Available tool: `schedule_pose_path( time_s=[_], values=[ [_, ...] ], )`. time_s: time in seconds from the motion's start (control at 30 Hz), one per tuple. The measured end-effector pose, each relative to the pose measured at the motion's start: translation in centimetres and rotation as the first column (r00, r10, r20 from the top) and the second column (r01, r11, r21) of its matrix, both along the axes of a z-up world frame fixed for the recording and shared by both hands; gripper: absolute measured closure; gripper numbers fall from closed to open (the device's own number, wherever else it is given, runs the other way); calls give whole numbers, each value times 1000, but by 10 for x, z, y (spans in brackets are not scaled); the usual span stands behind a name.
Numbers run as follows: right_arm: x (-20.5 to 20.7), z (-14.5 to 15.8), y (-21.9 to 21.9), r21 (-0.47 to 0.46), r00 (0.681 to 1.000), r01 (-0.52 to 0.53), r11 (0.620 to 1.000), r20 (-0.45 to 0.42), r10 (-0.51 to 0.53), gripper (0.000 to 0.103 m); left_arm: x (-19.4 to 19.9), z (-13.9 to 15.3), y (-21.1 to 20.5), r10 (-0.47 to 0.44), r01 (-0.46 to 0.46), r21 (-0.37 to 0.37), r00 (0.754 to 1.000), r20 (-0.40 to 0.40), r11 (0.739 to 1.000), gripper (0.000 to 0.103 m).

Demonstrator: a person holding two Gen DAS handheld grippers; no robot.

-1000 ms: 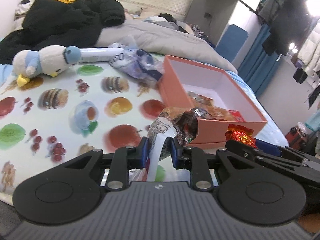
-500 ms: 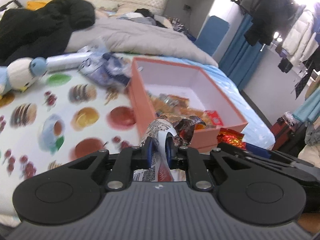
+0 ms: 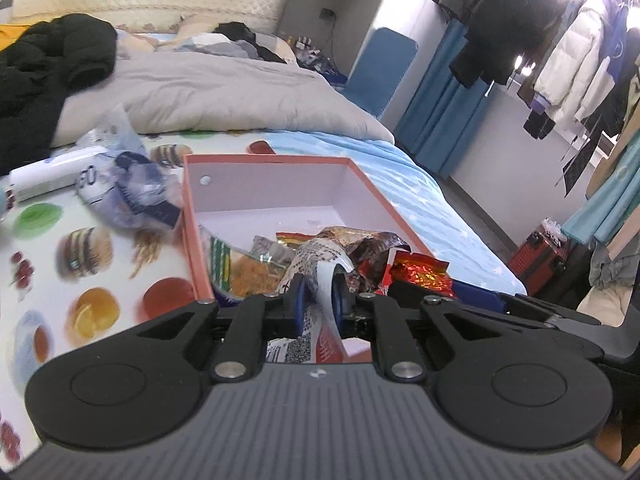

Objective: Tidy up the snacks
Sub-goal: 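Open both tools to drop the packets into the pink box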

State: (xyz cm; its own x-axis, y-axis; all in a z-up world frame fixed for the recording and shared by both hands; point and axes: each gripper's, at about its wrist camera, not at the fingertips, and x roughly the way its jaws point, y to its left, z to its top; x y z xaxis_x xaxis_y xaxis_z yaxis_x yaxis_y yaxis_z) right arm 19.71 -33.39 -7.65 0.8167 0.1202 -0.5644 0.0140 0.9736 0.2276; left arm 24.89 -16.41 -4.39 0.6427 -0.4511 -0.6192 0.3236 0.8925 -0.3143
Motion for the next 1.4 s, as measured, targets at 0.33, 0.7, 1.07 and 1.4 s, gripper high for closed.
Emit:
schedule_pose_path(
  time_s=[0.33,0.7,1.07,1.4],
  values=[
    [75,-35,-15,25,998,-11,1000,-69,13,41,93,-37,-27,-18,19,23,999,-48,1000,87],
    [117,-69,-28,46,990,34,998,-138,-27,40,144,-75,-37,-76,80,37,991,-109,996,85],
    [98,-55,-22,56,991,33,998,-133,-25,35,109,-44,-20,-36,39,52,998,-55,998,52],
    [39,-6,-6,42,999,22,999,-32,-21,35,28,8,0,-41,38,71,998,46,997,52]
  ],
)
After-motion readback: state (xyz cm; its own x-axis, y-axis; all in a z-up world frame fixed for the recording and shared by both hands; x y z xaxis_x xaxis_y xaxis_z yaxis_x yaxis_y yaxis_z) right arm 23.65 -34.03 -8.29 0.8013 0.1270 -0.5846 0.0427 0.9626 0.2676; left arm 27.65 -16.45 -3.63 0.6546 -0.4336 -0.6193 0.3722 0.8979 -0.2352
